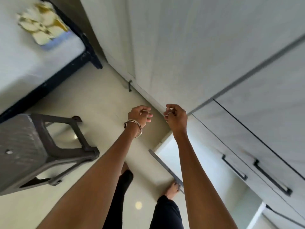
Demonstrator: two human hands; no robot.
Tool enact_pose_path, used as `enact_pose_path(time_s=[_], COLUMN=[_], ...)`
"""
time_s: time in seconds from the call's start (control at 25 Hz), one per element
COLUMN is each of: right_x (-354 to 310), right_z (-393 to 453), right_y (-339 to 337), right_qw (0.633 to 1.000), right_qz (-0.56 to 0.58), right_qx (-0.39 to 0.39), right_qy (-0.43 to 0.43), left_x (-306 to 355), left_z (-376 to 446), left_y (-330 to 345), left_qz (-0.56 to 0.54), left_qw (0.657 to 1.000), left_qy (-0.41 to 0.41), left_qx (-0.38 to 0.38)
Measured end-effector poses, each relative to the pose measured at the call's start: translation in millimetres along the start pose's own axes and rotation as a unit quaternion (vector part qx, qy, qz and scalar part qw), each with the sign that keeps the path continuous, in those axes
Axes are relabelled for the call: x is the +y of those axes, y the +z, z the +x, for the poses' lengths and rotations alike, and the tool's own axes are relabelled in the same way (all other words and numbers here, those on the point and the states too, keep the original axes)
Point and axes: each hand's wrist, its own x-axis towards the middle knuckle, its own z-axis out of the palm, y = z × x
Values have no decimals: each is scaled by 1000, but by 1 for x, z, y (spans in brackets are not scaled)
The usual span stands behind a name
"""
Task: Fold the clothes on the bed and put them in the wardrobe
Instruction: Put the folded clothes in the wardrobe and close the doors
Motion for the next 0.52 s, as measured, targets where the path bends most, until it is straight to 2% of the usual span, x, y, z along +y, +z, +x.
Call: enact_pose_path(time_s=[0.12, 0.32, 0.4, 0.52], right_x=[-73, -171, -201, -243], right_z=[3, -7, -2, 20], right_y=[88, 222, 268, 335], right_qw=[998, 987, 978, 967], right_qz=[-36, -33, -45, -64], right_qx=[-29, -128, -171, -209], right_qy=[-42, -85, -107, -130], left_x=[39, 76, 76, 70], left_z=[22, 39, 51, 84], left_y=[-120, -301, -358, -427], left_qz=[-37, 5, 11, -36], left_qw=[996, 972, 958, 942], left_qy=[27, 19, 8, -24], left_qx=[75, 232, 287, 332])
